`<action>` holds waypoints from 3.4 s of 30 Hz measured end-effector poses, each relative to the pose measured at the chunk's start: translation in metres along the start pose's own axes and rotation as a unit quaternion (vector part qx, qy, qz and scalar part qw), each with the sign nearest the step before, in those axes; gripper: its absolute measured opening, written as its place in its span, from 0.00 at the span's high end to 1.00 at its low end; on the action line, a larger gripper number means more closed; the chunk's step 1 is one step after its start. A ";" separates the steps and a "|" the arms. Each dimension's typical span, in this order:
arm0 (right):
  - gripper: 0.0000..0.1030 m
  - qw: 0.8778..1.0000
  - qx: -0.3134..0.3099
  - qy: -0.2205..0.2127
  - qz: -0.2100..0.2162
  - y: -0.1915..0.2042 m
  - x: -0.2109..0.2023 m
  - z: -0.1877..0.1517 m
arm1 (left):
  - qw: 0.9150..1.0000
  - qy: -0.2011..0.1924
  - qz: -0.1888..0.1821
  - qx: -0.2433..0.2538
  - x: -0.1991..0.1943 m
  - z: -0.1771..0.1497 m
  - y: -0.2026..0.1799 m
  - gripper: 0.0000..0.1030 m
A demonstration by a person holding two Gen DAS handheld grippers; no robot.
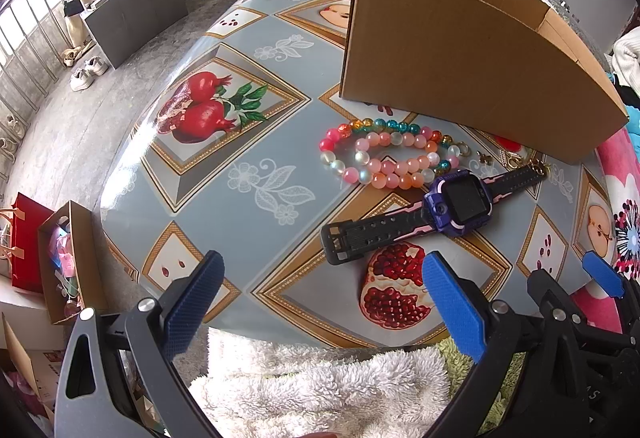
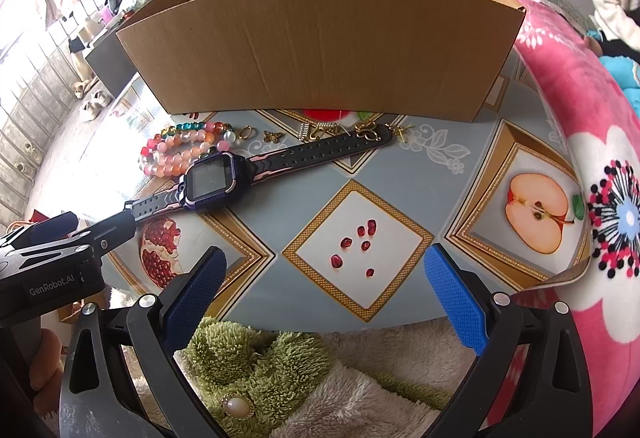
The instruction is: Organize jewelry
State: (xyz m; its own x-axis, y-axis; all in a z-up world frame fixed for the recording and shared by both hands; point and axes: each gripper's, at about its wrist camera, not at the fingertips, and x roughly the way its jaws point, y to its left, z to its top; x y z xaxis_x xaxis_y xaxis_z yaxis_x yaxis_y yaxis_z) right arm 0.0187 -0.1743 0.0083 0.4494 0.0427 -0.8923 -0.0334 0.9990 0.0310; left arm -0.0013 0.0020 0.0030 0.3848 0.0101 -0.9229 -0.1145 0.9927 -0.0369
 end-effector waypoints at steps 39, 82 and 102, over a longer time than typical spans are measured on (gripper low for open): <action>0.08 1.000 0.009 -0.003 -0.015 0.005 0.009 0.010 | 1.000 0.003 0.007 0.015 0.026 0.015 0.016 0.05; 0.08 0.994 -0.018 -0.056 0.098 -0.048 0.034 0.040 | 0.976 -0.090 -0.106 0.170 0.020 0.012 -0.003 0.21; 0.52 0.962 -0.072 -0.016 0.263 -0.005 0.036 0.075 | 0.958 -0.064 -0.135 0.247 0.040 0.006 -0.032 0.55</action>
State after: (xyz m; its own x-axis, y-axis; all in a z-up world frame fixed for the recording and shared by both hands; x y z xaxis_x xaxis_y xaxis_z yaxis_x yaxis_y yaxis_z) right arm 0.1019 -0.1764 0.0100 0.3648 0.5443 -0.7554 -0.3854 0.8268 0.4097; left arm 0.0238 -0.0289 -0.0308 0.4515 -0.2714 -0.8500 0.4392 0.8968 -0.0531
